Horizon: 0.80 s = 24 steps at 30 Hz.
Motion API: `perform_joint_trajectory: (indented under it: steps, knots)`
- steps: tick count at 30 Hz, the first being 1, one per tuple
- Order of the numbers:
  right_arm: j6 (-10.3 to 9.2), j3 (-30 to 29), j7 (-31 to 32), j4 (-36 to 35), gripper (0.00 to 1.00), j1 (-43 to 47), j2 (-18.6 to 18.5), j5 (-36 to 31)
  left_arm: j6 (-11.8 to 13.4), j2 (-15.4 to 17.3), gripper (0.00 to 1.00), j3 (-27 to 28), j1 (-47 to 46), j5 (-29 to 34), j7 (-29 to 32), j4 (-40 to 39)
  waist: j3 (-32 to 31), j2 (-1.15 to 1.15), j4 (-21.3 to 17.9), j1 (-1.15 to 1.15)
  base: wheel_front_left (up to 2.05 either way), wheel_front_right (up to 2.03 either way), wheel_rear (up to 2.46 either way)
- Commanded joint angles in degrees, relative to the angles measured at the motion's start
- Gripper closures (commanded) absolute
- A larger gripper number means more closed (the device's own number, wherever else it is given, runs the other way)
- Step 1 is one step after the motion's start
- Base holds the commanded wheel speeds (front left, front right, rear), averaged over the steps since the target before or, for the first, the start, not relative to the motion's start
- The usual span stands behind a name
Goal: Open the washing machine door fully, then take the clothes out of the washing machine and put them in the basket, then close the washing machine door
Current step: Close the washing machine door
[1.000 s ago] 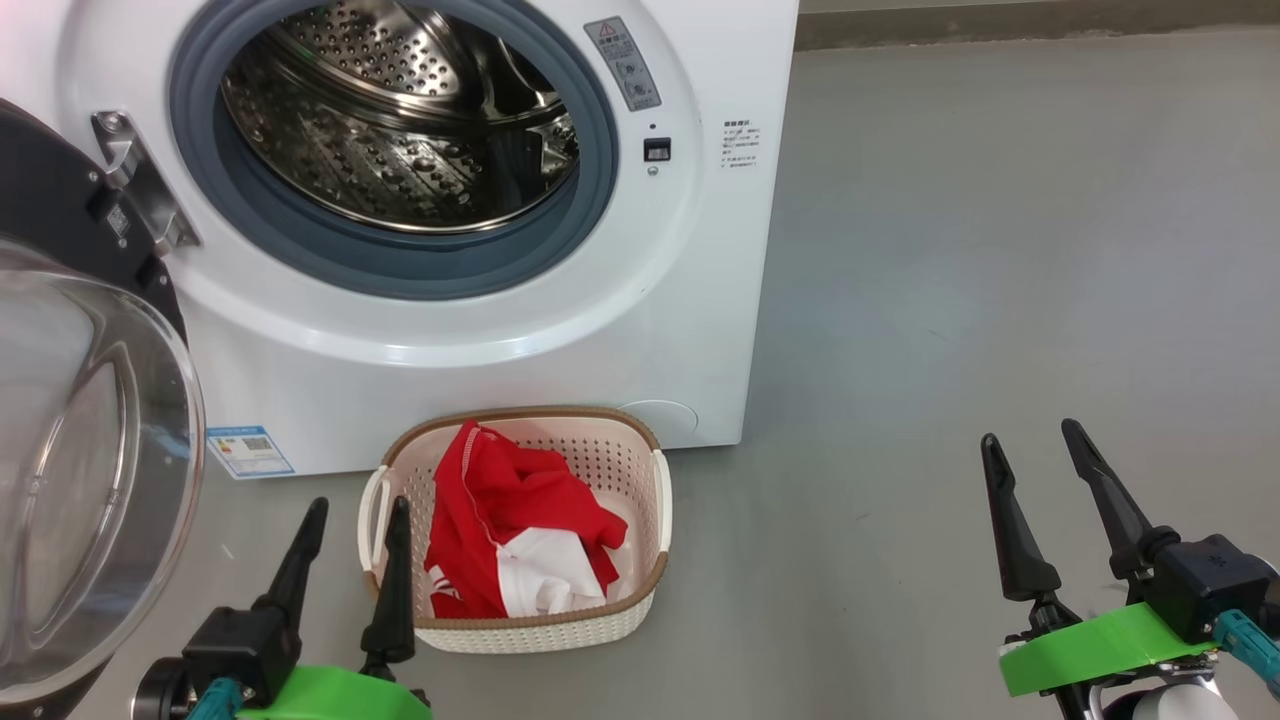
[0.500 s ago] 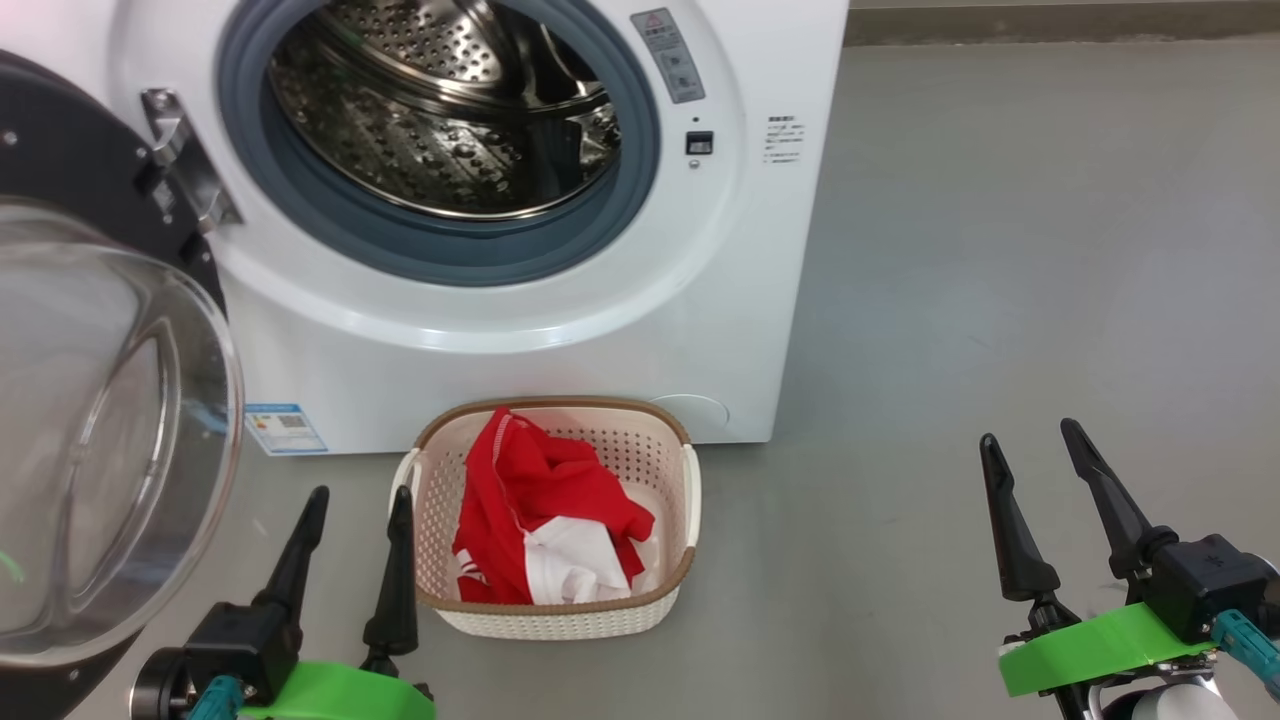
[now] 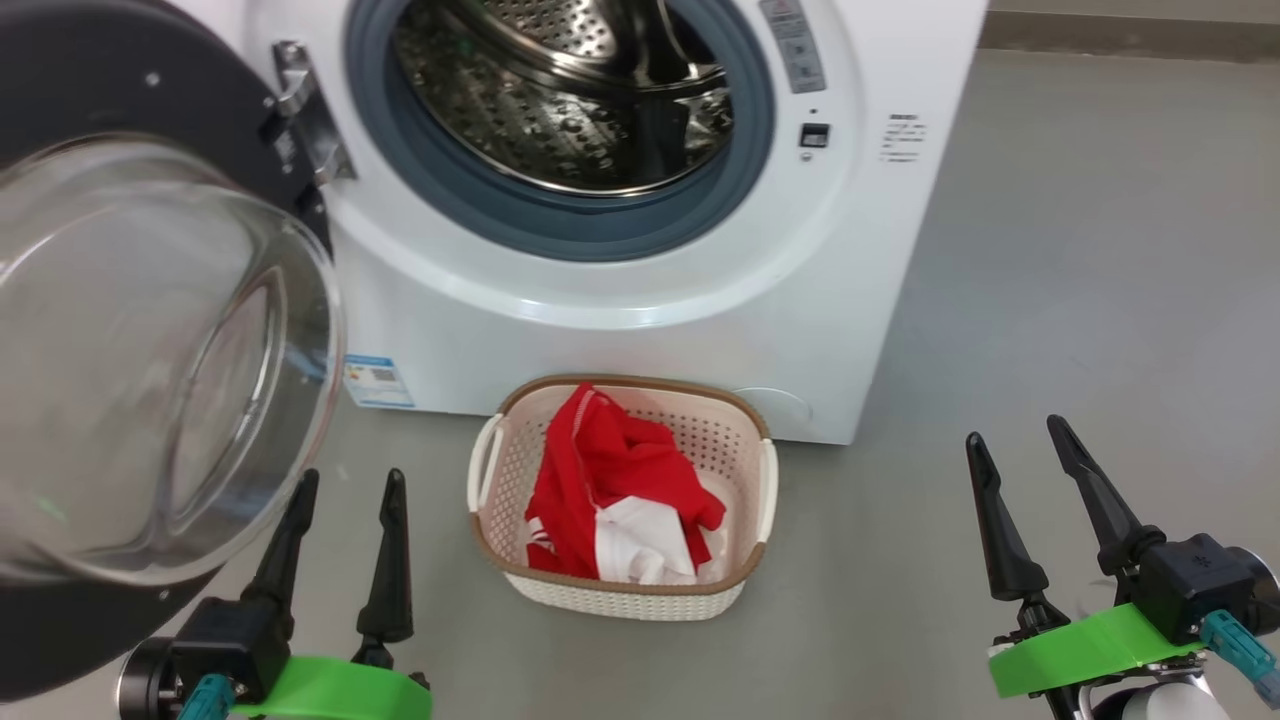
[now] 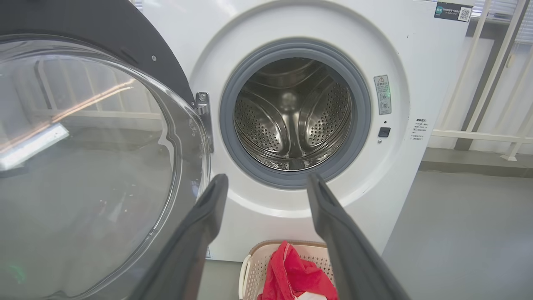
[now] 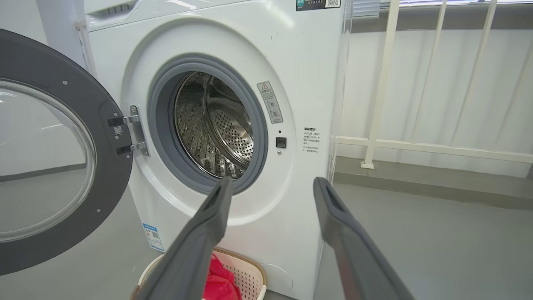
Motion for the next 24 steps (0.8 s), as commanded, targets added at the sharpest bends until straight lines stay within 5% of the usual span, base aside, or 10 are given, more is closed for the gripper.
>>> perform_joint_trajectory:
  steps: [1, 24]
  knots:
    - [0.35, 1.36, -0.36, -1.7, 0.0, -1.88, -0.44, -0.57, 0.58, 1.0, 0.0, 1.79, -0.9, 0.25, 0.19, -1.96, 0.61, 0.0, 2.64, 0.0, 0.0, 0.0, 0.0]
    - [0.35, 2.57, -0.36, -1.95, 0.0, -1.65, -0.44, -1.19, 2.79, 1.66, 0.0, 1.61, 0.56, 0.32, 0.32, -4.01, -0.54, 0.0, 13.93, 0.0, 0.0, 0.0, 0.0]
